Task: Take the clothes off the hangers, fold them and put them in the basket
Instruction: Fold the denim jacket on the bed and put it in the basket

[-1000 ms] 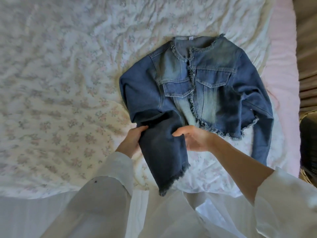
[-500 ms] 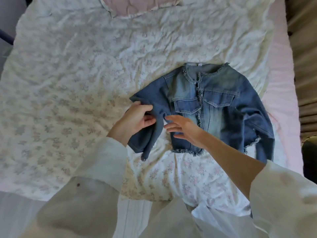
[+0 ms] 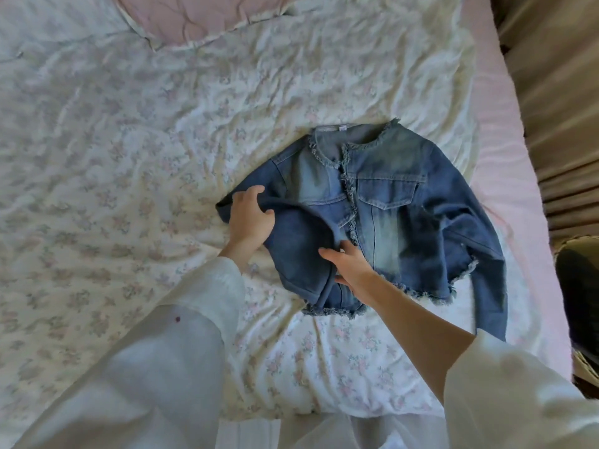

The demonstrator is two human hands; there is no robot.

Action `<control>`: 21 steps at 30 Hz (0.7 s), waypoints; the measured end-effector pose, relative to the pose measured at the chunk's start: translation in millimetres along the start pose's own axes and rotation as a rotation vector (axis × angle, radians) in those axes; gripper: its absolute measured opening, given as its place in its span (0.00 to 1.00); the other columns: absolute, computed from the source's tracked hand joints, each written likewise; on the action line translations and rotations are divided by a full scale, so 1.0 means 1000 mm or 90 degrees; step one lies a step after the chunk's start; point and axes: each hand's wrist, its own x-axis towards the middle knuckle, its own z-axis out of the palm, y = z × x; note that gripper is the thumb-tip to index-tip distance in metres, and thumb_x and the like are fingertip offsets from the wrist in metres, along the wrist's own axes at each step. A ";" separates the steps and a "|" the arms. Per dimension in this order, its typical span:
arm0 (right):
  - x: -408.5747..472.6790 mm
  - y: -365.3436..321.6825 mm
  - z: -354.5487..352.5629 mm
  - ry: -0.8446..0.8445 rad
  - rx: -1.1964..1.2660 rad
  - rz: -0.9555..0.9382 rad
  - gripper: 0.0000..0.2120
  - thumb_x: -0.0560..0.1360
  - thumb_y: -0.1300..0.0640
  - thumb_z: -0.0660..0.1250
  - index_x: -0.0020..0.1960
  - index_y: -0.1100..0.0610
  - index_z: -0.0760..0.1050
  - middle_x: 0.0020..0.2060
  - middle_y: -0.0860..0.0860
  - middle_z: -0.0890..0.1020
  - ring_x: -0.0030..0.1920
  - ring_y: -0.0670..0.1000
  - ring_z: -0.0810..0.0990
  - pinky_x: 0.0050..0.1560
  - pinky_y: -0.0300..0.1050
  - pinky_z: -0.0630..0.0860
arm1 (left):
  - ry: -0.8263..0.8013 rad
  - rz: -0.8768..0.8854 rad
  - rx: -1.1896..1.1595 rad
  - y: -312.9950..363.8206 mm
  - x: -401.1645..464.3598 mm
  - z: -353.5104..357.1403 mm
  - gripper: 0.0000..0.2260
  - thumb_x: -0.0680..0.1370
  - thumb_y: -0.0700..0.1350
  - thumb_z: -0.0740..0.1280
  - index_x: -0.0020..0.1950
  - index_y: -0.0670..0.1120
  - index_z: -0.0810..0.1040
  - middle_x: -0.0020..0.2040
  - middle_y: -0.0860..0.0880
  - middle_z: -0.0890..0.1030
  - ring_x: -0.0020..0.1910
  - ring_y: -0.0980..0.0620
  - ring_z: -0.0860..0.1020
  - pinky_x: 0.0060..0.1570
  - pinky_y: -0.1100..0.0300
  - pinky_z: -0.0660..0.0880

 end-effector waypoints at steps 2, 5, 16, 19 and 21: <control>0.007 0.000 -0.002 0.032 -0.036 0.014 0.08 0.76 0.61 0.61 0.56 0.56 0.69 0.52 0.57 0.77 0.54 0.56 0.76 0.59 0.59 0.75 | -0.063 0.024 0.149 -0.005 0.010 0.005 0.25 0.76 0.46 0.66 0.72 0.51 0.64 0.72 0.47 0.61 0.70 0.43 0.60 0.66 0.50 0.63; 0.009 -0.007 -0.016 0.087 -0.046 0.015 0.05 0.77 0.62 0.55 0.46 0.56 0.69 0.37 0.52 0.72 0.39 0.51 0.71 0.42 0.46 0.74 | -0.106 0.084 0.242 -0.002 0.020 0.009 0.12 0.79 0.48 0.61 0.62 0.52 0.75 0.64 0.49 0.74 0.65 0.43 0.68 0.62 0.48 0.64; 0.011 -0.054 -0.147 0.133 -0.386 0.046 0.12 0.77 0.55 0.63 0.52 0.64 0.76 0.44 0.60 0.80 0.39 0.54 0.74 0.40 0.44 0.68 | -0.175 0.218 0.030 0.061 0.043 -0.007 0.14 0.81 0.46 0.59 0.38 0.39 0.71 0.32 0.47 0.68 0.33 0.51 0.66 0.34 0.59 0.61; 0.011 -0.049 -0.175 0.191 -0.355 0.002 0.17 0.78 0.51 0.62 0.61 0.62 0.74 0.52 0.60 0.78 0.45 0.57 0.76 0.39 0.43 0.72 | -0.276 0.207 0.078 0.075 0.049 -0.002 0.16 0.81 0.49 0.59 0.39 0.40 0.72 0.34 0.45 0.67 0.35 0.50 0.66 0.35 0.58 0.59; 0.011 -0.047 -0.187 0.281 -0.338 -0.063 0.15 0.78 0.51 0.61 0.55 0.63 0.75 0.44 0.59 0.78 0.36 0.55 0.74 0.28 0.39 0.69 | -0.318 0.188 0.117 0.079 0.050 0.006 0.18 0.79 0.54 0.61 0.38 0.41 0.73 0.33 0.48 0.70 0.35 0.50 0.69 0.36 0.58 0.61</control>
